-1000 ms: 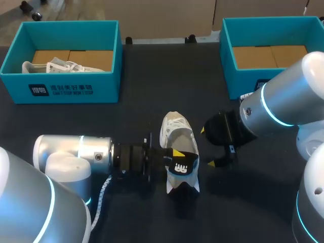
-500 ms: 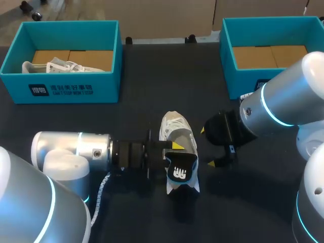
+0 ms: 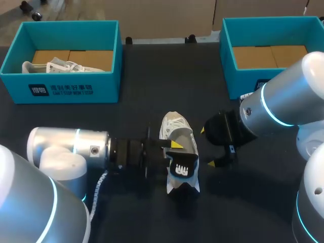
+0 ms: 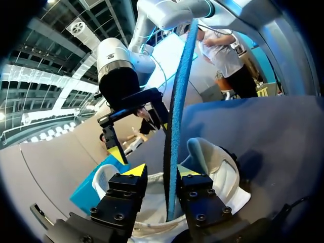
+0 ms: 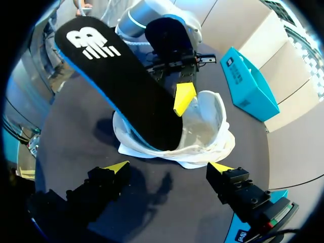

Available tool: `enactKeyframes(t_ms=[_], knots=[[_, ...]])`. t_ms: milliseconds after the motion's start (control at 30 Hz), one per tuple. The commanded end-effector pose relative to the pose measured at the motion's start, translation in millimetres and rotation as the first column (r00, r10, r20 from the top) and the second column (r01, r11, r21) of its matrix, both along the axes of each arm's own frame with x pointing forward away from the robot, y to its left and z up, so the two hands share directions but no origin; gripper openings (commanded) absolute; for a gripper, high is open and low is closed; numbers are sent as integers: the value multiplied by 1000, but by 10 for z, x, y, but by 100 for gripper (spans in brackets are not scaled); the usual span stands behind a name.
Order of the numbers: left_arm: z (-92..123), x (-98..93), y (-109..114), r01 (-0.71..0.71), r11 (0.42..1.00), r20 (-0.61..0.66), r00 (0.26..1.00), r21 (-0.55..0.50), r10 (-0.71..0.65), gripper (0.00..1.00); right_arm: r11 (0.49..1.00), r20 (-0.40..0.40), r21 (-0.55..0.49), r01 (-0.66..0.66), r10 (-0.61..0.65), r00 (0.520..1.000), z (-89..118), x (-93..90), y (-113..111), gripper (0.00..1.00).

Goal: Take the shoe out of the shoebox, open the shoe tongue, remove and reinsert the insole, then place the shoe into the shoebox

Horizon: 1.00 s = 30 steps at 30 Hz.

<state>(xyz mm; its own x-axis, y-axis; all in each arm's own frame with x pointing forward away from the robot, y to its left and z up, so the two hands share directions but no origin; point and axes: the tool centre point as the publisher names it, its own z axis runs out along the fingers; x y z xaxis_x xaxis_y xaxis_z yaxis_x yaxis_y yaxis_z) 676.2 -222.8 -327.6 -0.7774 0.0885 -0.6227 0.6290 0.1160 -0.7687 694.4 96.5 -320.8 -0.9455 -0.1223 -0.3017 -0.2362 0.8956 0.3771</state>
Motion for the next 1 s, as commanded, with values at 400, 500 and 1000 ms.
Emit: enactKeyframes(t_ms=[400, 500, 1000], knots=[[127, -139, 72, 5, 1000, -11, 1000, 15, -5, 30, 1000, 4, 0, 2, -2, 1000, -12, -15, 3, 100], [147, -174, 82, 5, 1000, -11, 1000, 10, -5, 24, 1000, 4, 0, 2, -2, 1000, -12, -15, 3, 100], [125, -266, 51, 21, 1000, -40, 999, 18, -20, 0, 1000, 4, 0, 2, -2, 1000, -12, -15, 3, 100]])
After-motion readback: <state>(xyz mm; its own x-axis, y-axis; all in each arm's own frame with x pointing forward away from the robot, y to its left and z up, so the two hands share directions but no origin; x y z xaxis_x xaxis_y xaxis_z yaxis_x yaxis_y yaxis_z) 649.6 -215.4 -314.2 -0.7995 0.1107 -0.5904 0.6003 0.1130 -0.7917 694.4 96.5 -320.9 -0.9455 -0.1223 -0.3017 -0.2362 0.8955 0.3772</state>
